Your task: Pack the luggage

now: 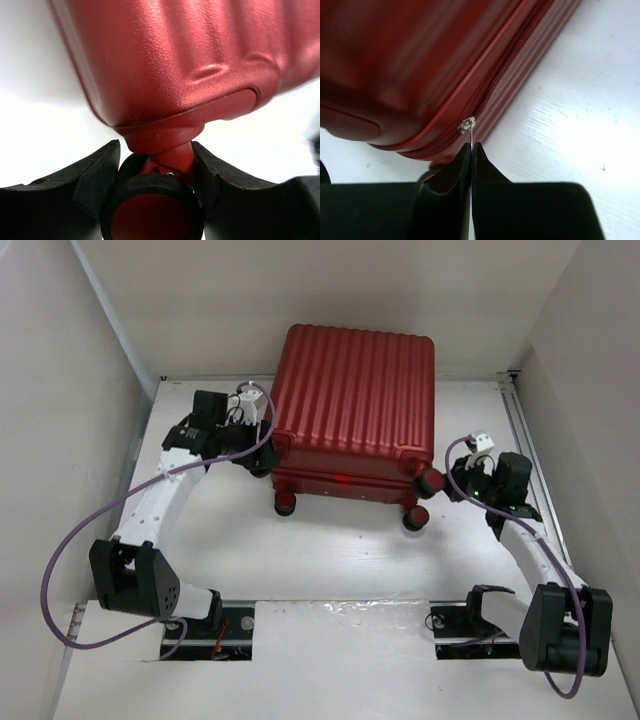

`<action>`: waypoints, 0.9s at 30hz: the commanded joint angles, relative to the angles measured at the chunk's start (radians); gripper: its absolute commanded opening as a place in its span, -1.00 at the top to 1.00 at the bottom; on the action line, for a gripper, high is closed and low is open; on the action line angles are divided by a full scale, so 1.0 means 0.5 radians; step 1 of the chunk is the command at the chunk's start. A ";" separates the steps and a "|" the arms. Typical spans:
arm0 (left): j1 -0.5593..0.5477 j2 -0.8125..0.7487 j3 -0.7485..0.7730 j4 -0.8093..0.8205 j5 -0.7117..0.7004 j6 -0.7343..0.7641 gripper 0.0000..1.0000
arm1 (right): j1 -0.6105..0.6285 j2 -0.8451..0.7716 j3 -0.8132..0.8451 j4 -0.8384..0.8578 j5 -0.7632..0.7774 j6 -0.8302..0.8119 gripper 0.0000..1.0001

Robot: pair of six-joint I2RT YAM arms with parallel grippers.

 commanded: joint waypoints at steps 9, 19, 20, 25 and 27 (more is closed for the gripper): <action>0.348 0.605 1.193 0.297 -0.428 0.561 1.00 | 0.675 0.025 0.147 0.351 0.642 0.056 1.00; -0.205 -0.279 0.349 0.019 0.343 1.421 -1.00 | 1.200 0.261 0.202 0.507 0.829 0.170 1.00; -0.295 -0.369 0.280 0.041 0.297 1.449 -1.00 | 1.218 0.280 0.221 0.507 0.829 0.170 1.00; -0.924 -0.392 0.246 -0.179 -0.108 0.981 -1.00 | 1.264 0.354 0.264 0.532 0.875 0.188 1.00; -1.158 -0.269 0.246 -0.207 -0.154 0.763 -1.00 | 1.264 0.372 0.264 0.532 0.875 0.188 1.00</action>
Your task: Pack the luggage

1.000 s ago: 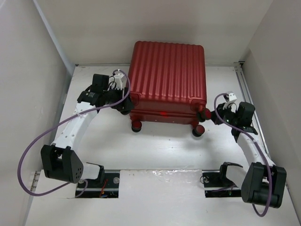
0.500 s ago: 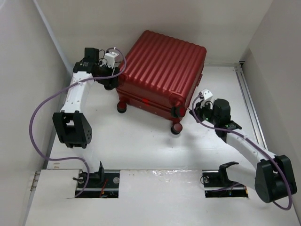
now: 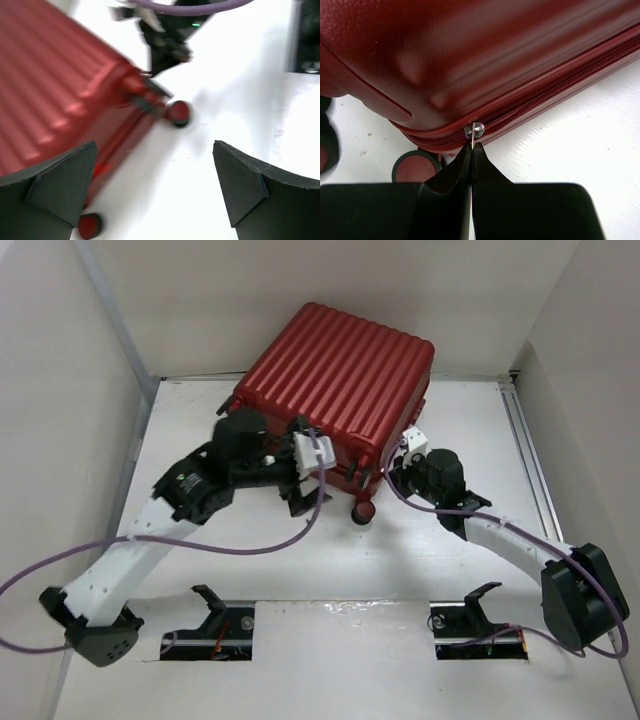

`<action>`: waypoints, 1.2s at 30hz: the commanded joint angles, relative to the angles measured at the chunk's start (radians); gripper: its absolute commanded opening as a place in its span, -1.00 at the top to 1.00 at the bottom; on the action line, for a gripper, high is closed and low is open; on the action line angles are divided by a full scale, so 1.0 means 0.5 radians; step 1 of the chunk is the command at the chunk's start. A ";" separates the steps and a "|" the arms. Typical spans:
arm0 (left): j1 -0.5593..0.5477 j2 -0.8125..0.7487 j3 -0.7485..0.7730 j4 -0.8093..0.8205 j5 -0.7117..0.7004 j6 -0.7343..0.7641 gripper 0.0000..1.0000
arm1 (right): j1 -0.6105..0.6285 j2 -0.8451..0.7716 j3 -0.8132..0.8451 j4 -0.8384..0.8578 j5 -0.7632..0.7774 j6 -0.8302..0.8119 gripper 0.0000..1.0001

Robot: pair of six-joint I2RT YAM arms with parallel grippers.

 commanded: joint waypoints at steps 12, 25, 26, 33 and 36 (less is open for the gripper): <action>-0.377 0.601 -0.032 0.285 -1.004 -1.303 -1.00 | 0.235 0.025 0.053 0.221 0.045 0.148 1.00; -0.438 0.825 -0.029 0.424 -1.044 -1.389 -1.00 | 0.257 -0.012 -0.005 0.240 0.082 0.185 1.00; -0.438 0.825 -0.029 0.442 -1.062 -1.389 -1.00 | 0.257 -0.030 -0.005 0.240 0.082 0.185 1.00; -0.438 0.917 0.017 0.528 -1.099 -1.389 -0.91 | 0.257 -0.030 -0.005 0.240 0.082 0.185 1.00; -0.438 0.939 0.017 0.528 -1.020 -1.389 -0.31 | 0.257 -0.030 -0.024 0.240 0.082 0.185 1.00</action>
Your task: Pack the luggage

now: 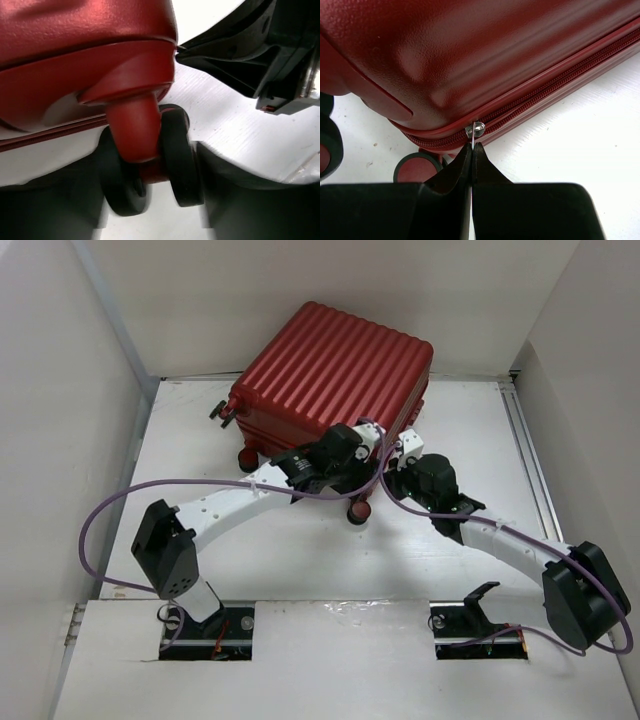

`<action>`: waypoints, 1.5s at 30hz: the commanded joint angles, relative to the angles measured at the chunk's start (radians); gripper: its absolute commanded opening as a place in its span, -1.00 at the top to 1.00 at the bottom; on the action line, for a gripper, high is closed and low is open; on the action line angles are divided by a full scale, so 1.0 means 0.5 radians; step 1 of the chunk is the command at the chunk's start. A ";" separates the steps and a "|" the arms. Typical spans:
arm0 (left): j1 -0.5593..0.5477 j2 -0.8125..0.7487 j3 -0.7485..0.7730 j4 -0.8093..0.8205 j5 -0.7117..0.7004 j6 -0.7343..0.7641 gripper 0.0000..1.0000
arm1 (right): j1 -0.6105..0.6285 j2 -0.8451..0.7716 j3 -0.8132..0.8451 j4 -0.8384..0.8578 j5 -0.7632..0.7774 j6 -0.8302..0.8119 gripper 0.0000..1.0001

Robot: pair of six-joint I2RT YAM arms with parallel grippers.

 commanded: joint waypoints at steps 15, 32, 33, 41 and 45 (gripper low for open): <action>-0.285 -0.743 -0.655 -0.271 0.223 0.788 1.00 | -0.147 -0.342 -0.176 -0.040 -0.108 0.089 1.00; 0.828 -1.299 -0.846 -1.087 0.110 1.805 1.00 | -1.232 -0.502 -0.062 -0.626 0.010 -0.322 1.00; 1.109 -1.317 -0.865 -1.109 0.110 1.907 1.00 | -1.288 -0.529 -0.062 -0.626 -0.027 -0.343 1.00; 1.590 -1.103 -0.734 -0.919 0.125 2.236 1.00 | -1.424 -0.456 -0.044 -0.455 -0.512 -0.426 1.00; 2.009 -0.668 -0.219 -0.937 0.617 1.976 1.00 | -1.424 -0.419 -0.062 -0.338 -0.577 -0.448 1.00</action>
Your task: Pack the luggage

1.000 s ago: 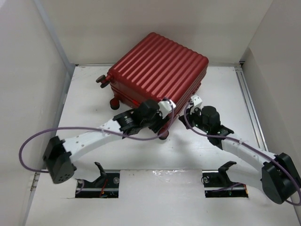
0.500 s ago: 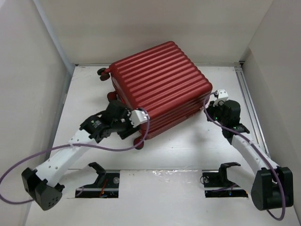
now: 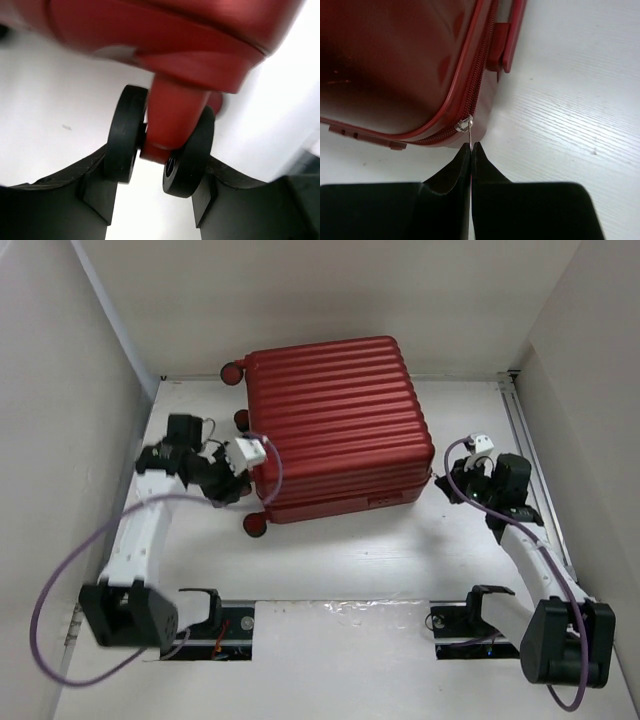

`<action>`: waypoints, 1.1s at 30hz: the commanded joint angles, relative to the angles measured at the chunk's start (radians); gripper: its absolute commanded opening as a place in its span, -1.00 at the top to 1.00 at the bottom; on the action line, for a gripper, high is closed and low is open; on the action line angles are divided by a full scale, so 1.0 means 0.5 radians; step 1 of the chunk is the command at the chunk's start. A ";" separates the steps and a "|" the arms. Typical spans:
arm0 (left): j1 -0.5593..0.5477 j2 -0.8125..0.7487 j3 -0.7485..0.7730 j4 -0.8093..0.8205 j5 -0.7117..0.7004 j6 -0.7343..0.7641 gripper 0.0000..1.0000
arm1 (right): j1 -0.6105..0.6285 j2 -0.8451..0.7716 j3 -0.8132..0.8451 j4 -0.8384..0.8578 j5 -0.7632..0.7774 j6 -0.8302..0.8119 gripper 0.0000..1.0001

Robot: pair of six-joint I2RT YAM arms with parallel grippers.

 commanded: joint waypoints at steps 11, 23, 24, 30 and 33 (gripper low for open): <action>0.450 0.377 0.458 0.078 -0.133 -0.176 1.00 | -0.031 0.658 0.581 0.369 0.396 -0.271 1.00; 0.346 0.131 0.470 -0.290 0.373 0.480 -1.00 | 0.310 0.576 0.603 0.412 0.341 -0.268 1.00; 0.303 0.165 0.491 -0.321 0.391 0.529 -1.00 | 0.310 0.575 0.576 0.412 0.341 -0.268 1.00; 0.039 0.321 0.541 -0.089 0.352 0.367 -1.00 | 0.331 0.532 0.493 0.412 0.322 -0.268 1.00; -0.065 0.370 0.522 0.157 0.263 0.257 -1.00 | 0.331 0.511 0.474 0.412 0.322 -0.268 1.00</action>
